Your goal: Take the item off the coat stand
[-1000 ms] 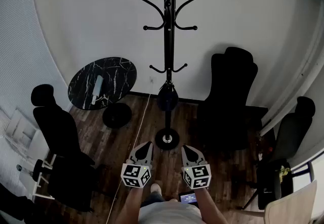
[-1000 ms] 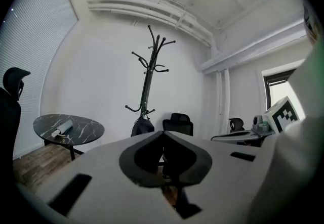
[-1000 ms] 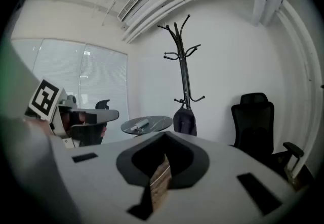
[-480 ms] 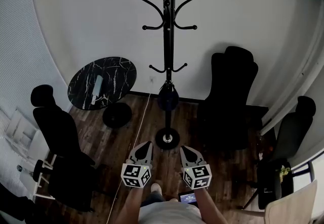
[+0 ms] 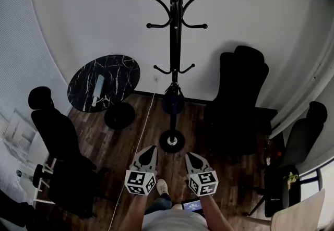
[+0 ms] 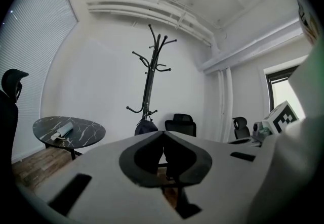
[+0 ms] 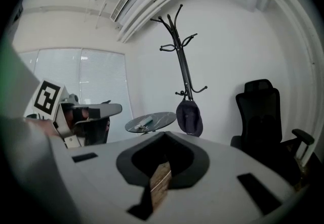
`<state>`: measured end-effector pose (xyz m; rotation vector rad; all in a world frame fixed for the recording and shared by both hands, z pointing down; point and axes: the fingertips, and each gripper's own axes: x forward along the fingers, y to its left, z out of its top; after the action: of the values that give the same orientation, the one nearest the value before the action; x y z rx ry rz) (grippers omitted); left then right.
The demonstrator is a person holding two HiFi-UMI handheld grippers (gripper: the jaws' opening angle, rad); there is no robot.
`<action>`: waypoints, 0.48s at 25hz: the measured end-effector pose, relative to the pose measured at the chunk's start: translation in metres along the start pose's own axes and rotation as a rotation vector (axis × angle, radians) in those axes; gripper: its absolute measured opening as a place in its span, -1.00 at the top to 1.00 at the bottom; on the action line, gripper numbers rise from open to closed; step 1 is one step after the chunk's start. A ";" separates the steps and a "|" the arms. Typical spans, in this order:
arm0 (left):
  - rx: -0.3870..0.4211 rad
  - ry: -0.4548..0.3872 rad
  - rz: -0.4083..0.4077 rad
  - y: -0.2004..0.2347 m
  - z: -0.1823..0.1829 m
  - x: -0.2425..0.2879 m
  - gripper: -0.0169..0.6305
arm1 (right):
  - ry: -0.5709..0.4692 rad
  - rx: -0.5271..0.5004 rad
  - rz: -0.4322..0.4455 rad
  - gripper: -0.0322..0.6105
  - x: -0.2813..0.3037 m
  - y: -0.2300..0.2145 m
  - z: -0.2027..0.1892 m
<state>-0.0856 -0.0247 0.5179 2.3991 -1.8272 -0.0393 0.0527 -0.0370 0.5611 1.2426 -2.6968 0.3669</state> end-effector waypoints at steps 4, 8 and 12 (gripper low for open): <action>0.008 0.041 0.004 0.019 -0.009 0.028 0.89 | 0.014 0.001 0.000 0.86 0.029 -0.011 0.005; 0.008 0.056 -0.001 0.041 -0.008 0.067 0.89 | 0.026 0.012 -0.015 0.86 0.065 -0.032 0.014; -0.004 0.067 -0.020 0.062 -0.009 0.106 0.89 | 0.038 0.022 -0.031 0.86 0.098 -0.052 0.022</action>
<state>-0.1160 -0.1422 0.5395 2.3856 -1.7723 0.0353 0.0284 -0.1475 0.5714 1.2681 -2.6455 0.4138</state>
